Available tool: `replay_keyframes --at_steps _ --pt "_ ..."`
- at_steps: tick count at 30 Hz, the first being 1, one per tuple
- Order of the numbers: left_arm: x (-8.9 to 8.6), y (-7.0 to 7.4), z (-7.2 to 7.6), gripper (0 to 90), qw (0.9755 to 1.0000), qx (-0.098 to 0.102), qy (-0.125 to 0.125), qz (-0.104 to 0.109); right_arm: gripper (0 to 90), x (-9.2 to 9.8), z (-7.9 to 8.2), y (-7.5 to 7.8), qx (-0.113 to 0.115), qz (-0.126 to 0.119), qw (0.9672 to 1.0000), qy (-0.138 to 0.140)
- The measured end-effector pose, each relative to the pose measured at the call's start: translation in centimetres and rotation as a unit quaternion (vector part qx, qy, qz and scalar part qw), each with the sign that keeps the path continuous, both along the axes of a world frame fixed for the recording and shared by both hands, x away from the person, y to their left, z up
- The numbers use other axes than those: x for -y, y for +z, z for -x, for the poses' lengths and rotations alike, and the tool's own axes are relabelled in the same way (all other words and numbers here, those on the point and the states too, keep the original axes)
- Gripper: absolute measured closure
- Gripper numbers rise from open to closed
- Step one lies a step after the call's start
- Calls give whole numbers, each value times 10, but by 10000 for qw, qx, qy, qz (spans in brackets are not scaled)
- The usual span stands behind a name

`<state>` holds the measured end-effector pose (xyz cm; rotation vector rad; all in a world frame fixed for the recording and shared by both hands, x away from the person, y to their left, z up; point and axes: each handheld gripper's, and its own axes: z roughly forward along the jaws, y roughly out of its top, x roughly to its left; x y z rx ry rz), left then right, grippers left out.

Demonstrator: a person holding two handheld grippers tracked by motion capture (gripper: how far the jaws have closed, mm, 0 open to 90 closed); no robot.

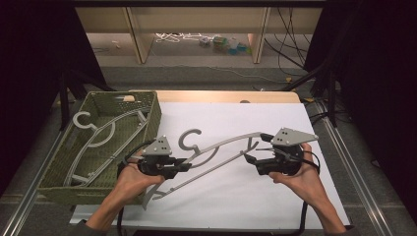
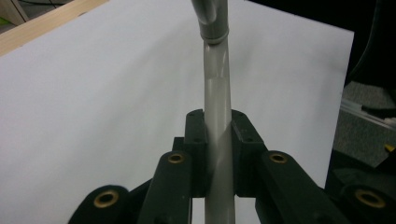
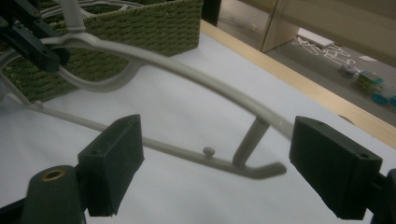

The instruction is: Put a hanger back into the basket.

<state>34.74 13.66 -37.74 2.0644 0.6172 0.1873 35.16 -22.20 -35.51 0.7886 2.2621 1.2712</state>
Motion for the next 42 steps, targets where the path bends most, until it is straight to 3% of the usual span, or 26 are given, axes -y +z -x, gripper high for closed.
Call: replay_keyframes --at_steps 10,12,13,14,21,26,31,36,42 --pt "-20 26 3 793 9990 -39 212 401 176 1 16 -15 421 -437 9977 -311" --pt "-25 32 3 794 9985 -65 267 469 172 3 20 -16 387 -502 9974 -342" --pt "-26 34 3 793 9982 -39 290 526 172 4 20 -18 514 -543 9966 -342" --pt "-28 38 3 793 9984 -87 313 452 172 5 23 -20 475 -554 9967 -368" --pt "-43 64 2 793 9968 -226 390 656 171 14 33 -34 419 -516 9970 -394" --pt "-64 85 -2 794 9953 -89 539 799 163 17 38 -40 430 -608 9962 -446" --pt "-92 98 -8 794 9917 42 915 901 163 19 41 -43 554 -751 9945 -486" --pt "-118 105 -17 794 9874 76 1295 907 163 20 43 -46 488 -683 9953 -477" --pt "-143 107 -27 794 9825 224 1698 729 164 20 43 -49 438 -680 9955 -491"
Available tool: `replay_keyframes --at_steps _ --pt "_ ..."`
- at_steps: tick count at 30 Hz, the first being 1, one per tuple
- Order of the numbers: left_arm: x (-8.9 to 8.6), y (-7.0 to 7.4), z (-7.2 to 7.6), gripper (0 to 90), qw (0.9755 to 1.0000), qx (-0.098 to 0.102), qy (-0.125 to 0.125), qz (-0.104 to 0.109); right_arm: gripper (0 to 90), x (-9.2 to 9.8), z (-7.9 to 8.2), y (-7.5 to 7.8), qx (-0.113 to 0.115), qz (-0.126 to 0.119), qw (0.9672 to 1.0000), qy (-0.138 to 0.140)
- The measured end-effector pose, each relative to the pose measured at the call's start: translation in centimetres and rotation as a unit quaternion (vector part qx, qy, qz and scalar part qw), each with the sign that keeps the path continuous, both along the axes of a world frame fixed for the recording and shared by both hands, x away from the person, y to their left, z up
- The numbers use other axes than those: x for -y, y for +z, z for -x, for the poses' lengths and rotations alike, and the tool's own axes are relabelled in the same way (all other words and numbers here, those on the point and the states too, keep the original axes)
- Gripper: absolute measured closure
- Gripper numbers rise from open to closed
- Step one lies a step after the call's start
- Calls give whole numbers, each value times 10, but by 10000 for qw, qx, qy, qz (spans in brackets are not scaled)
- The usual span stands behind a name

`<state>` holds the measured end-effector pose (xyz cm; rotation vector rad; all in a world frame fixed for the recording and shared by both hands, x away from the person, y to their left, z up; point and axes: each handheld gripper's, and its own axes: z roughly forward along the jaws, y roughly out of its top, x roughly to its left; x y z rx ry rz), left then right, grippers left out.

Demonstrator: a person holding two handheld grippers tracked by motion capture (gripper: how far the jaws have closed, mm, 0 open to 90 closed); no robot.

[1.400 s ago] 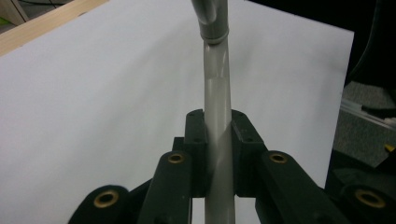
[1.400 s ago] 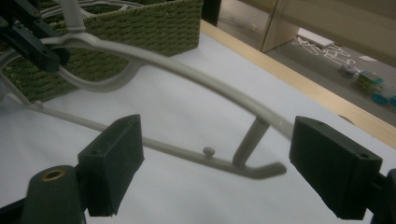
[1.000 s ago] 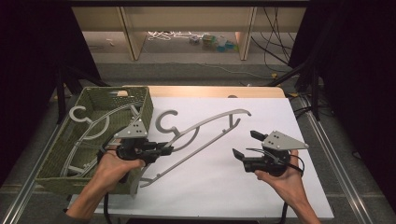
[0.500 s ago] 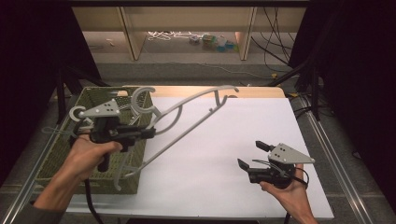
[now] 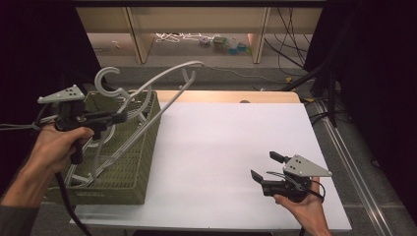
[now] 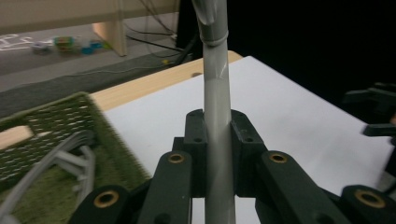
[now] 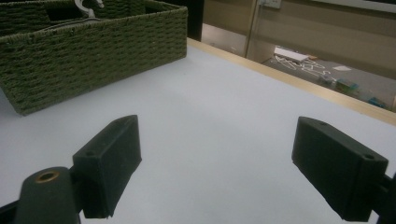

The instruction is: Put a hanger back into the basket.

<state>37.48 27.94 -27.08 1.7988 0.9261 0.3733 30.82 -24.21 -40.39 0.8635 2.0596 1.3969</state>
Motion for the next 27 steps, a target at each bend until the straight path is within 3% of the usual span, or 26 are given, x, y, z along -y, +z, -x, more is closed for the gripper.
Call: replay_keyframes --at_steps 3,4,12,16,17,27 --pt "-11 -5 -5 794 9999 -27 120 26 165 -1 1 -1 -67 -37 10000 -14" --pt "-14 -7 -6 794 9999 -21 160 9 164 0 0 -1 45 -23 10000 -21" --pt "-39 -19 -16 794 9989 -89 452 34 164 2 1 -2 70 -71 9999 -67" --pt "-49 -25 -19 794 9985 -117 531 18 164 2 3 -3 -43 -108 9999 -47" --pt "-52 -26 -20 794 9986 -108 520 -9 164 3 2 -4 36 -71 10000 -32" --pt "-80 -43 -29 793 9965 -115 778 -292 165 3 2 -5 -21 -39 10000 20"
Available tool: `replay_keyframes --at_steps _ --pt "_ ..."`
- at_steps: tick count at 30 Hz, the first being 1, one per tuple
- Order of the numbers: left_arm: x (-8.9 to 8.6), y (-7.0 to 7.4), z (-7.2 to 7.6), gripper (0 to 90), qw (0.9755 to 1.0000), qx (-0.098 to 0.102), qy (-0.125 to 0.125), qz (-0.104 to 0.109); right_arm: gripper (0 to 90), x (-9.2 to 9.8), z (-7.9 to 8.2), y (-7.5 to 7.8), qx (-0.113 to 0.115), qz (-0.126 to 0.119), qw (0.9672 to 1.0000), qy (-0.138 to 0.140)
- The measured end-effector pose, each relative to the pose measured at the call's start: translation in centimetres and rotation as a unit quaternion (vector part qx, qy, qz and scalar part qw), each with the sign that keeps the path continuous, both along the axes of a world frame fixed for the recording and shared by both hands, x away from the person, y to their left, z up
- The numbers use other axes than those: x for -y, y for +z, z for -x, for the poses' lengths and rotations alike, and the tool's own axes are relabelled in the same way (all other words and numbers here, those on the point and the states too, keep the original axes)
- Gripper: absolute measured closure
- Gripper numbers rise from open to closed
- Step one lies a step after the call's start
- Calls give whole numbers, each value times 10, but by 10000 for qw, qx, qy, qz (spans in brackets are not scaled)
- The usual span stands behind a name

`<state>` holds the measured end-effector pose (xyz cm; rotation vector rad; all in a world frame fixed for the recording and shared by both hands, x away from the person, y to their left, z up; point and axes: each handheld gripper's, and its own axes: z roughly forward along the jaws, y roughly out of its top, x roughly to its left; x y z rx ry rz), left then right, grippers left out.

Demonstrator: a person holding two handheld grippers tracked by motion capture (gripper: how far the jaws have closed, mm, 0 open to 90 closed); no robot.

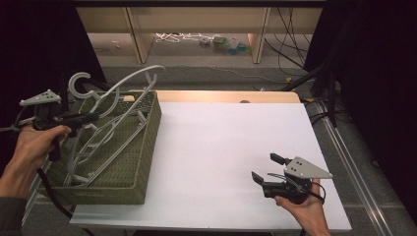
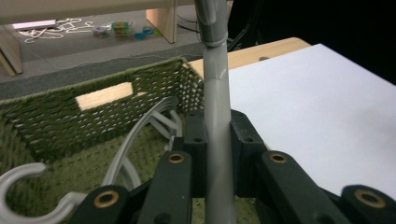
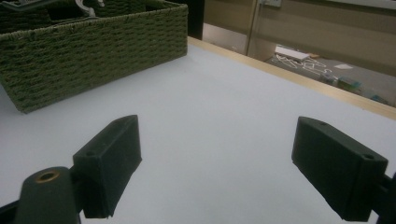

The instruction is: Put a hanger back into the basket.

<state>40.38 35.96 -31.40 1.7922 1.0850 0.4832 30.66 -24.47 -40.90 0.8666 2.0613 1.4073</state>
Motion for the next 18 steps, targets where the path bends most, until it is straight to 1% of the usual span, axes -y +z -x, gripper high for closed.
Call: replay_keyframes --at_steps 1,2,3,4,6,10,12,13,14,17,18 --pt "-2 -2 0 794 10000 9 14 -13 166 -1 0 -1 0 -32 10000 14" --pt "-4 -4 -1 793 10000 -10 27 5 166 0 0 -1 -55 -2 10000 26" --pt "-6 -5 -1 793 10000 -5 30 -28 166 -1 1 0 -118 -7 9999 43" --pt "-7 -7 -1 793 10000 -14 42 -65 167 -1 0 -1 -16 29 10000 25" --pt "-9 -10 0 793 10000 -47 46 -59 167 -1 -1 -1 -6 2 10000 39" --pt "-14 -18 0 794 9997 -82 59 -203 166 -1 -1 -1 -22 -7 10000 37" --pt "-19 -22 1 793 9996 -138 105 -210 166 -1 0 -1 -39 21 10000 39" --pt "-21 -24 2 794 9995 -162 127 -235 167 0 1 0 -78 99 9999 25" --pt "-23 -26 2 794 9995 -179 113 -227 167 -1 -1 -1 1 -29 10000 44" --pt "-27 -29 3 793 9991 -229 171 -298 166 -1 -2 -1 -9 -12 10000 3" --pt "-28 -30 3 793 9992 -238 149 -290 167 -1 -2 -2 -43 -43 10000 47"
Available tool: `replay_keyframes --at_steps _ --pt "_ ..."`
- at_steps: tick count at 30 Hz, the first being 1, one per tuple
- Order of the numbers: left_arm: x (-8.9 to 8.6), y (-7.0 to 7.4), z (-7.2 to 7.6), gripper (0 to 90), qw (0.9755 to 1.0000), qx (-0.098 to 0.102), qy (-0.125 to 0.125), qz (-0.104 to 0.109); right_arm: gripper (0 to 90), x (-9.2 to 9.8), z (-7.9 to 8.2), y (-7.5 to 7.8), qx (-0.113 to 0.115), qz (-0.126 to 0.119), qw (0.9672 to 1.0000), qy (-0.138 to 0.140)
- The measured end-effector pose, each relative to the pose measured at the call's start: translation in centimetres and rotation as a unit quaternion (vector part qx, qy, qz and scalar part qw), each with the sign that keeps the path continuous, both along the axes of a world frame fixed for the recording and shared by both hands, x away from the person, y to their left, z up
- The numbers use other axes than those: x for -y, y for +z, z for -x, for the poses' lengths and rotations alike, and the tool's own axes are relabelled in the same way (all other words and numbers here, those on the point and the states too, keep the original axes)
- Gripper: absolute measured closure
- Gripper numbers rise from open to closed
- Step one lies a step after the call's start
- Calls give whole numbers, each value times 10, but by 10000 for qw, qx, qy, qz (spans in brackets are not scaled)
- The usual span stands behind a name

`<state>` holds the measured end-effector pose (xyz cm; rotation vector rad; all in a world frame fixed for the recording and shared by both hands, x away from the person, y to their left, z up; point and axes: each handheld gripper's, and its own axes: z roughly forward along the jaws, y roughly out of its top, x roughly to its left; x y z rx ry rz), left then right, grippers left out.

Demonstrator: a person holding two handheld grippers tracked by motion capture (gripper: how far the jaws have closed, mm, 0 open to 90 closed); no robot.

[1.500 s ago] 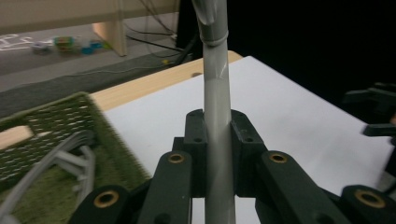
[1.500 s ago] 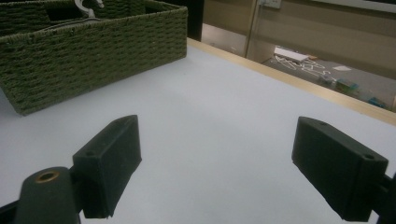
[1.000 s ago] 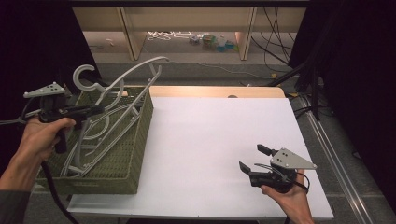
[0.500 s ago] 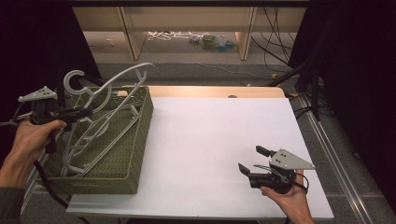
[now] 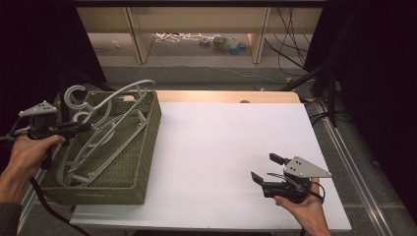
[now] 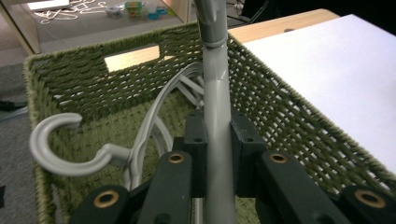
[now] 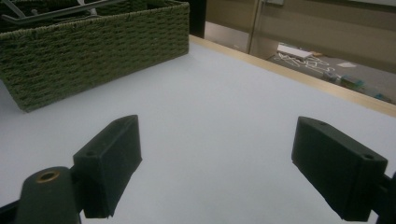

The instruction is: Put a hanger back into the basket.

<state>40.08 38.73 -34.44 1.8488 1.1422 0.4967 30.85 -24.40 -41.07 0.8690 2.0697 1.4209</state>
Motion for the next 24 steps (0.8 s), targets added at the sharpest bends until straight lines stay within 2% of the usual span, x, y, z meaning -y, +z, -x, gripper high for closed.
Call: replay_keyframes --at_steps 1,3,4,6,18,19,22,24 --pt "-1 0 0 793 10000 -7 52 -63 167 1 2 2 -119 117 9999 -10" --pt "-4 -3 0 793 10000 -4 72 -26 167 0 1 1 -59 58 10000 17" --pt "-5 -4 1 793 10000 -39 72 -31 167 0 2 1 -113 43 9999 22" --pt "-6 -6 2 794 9999 -67 88 -98 167 -1 1 0 25 34 10000 9" --pt "-9 -26 2 793 9989 -421 68 -184 166 0 1 1 10 46 10000 37" --pt "-11 -26 2 793 9985 -475 50 -258 166 -1 1 1 16 33 10000 33" --pt "-11 -31 1 793 9984 -526 93 -172 166 0 1 1 14 42 10000 44" --pt "-9 -34 -1 793 9981 -574 109 -192 166 -1 2 0 -95 7 9999 54"
